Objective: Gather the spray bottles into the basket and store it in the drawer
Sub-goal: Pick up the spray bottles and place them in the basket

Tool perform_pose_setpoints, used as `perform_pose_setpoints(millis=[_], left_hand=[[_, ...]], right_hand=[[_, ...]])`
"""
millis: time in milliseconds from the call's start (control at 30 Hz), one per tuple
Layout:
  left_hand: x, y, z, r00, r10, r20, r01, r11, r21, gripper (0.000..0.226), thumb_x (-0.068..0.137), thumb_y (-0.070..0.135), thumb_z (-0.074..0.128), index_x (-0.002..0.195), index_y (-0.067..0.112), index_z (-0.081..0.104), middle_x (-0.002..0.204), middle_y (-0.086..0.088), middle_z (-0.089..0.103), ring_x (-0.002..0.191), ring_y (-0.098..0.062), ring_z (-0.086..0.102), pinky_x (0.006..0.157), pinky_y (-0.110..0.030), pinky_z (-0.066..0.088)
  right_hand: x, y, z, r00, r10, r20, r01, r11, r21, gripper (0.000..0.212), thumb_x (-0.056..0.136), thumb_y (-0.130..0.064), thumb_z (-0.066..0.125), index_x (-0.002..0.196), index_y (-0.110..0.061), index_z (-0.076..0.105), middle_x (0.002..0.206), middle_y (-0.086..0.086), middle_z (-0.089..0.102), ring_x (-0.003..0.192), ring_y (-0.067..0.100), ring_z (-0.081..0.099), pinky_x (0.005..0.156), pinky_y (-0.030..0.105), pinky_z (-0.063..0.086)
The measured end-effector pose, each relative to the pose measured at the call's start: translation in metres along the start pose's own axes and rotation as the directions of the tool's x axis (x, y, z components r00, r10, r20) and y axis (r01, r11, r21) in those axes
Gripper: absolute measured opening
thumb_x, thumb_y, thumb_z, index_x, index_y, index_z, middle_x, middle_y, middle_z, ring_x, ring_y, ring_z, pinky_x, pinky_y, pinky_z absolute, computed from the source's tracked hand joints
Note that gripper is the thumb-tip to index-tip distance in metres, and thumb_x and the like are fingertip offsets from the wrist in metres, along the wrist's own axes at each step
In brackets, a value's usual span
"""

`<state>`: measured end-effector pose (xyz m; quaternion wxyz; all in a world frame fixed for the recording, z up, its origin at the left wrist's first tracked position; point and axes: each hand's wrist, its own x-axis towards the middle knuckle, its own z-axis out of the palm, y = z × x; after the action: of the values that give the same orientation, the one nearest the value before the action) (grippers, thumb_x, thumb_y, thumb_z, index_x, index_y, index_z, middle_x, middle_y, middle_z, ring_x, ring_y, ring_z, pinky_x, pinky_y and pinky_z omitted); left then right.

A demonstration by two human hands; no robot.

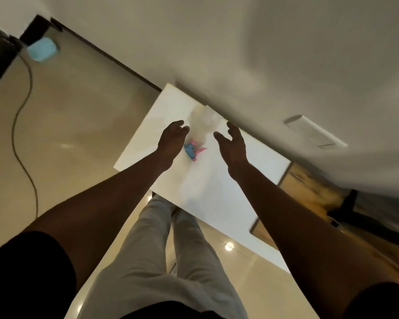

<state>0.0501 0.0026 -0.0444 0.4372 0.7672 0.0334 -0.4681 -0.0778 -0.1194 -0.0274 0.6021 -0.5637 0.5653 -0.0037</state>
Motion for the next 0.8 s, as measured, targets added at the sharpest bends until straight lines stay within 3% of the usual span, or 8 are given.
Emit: perform_pose_setpoints(millis=[67, 167, 367, 633, 800], left_hand=[[0.019, -0.002, 0.008, 1.000, 0.017, 0.001, -0.017, 1.000, 0.015, 0.045, 0.103, 0.034, 0.059, 0.147, 0.025, 0.057, 0.150, -0.002, 0.056, 0.138, -0.020, 0.053, 0.118, -0.039, 0.043], [0.049, -0.004, 0.024, 0.999, 0.047, 0.015, -0.048, 0.997, 0.052, 0.046, 0.104, 0.041, 0.058, 0.149, 0.032, 0.055, 0.154, -0.001, 0.053, 0.140, -0.019, 0.051, 0.108, -0.029, 0.043], [0.099, -0.011, 0.056, 0.998, 0.011, 0.054, -0.016, 0.995, 0.102, 0.051, 0.109, 0.044, 0.044, 0.158, 0.031, 0.041, 0.165, -0.002, 0.039, 0.149, -0.028, 0.041, 0.124, -0.042, 0.035], [0.109, -0.021, 0.063, 0.997, 0.012, 0.078, -0.018, 0.997, 0.075, 0.047, 0.110, 0.036, 0.045, 0.156, 0.031, 0.042, 0.158, -0.004, 0.046, 0.138, -0.029, 0.051, 0.118, -0.048, 0.045], [0.088, -0.016, 0.050, 0.995, -0.013, 0.100, 0.010, 1.000, 0.025, 0.045, 0.106, 0.040, 0.053, 0.150, 0.032, 0.049, 0.151, -0.005, 0.055, 0.131, -0.031, 0.059, 0.112, -0.053, 0.051]], right_hand=[[0.023, 0.000, 0.005, 1.000, -0.019, 0.002, 0.019, 0.999, -0.028, 0.069, 0.097, -0.034, 0.071, 0.159, -0.029, 0.040, 0.164, 0.000, 0.040, 0.147, 0.020, 0.044, 0.111, 0.030, 0.040], [0.057, 0.006, 0.012, 0.998, -0.064, -0.016, 0.064, 0.997, -0.032, 0.074, 0.097, -0.033, 0.072, 0.161, -0.025, 0.036, 0.168, -0.001, 0.035, 0.153, 0.021, 0.036, 0.125, 0.041, 0.034], [0.103, 0.028, 0.027, 0.998, -0.054, -0.010, 0.054, 0.998, -0.045, 0.072, 0.099, -0.041, 0.067, 0.162, -0.028, 0.034, 0.168, 0.001, 0.035, 0.154, 0.022, 0.034, 0.124, 0.042, 0.035], [0.112, 0.037, 0.030, 1.000, 0.013, -0.006, -0.012, 0.994, 0.107, 0.065, 0.101, -0.033, 0.066, 0.159, -0.027, 0.037, 0.156, 0.007, 0.050, 0.141, 0.026, 0.051, 0.113, 0.050, 0.050], [0.082, 0.027, 0.018, 1.000, -0.023, -0.010, 0.023, 0.999, 0.048, 0.066, 0.100, -0.039, 0.068, 0.159, -0.028, 0.040, 0.155, 0.004, 0.052, 0.139, 0.026, 0.053, 0.113, 0.051, 0.050]])
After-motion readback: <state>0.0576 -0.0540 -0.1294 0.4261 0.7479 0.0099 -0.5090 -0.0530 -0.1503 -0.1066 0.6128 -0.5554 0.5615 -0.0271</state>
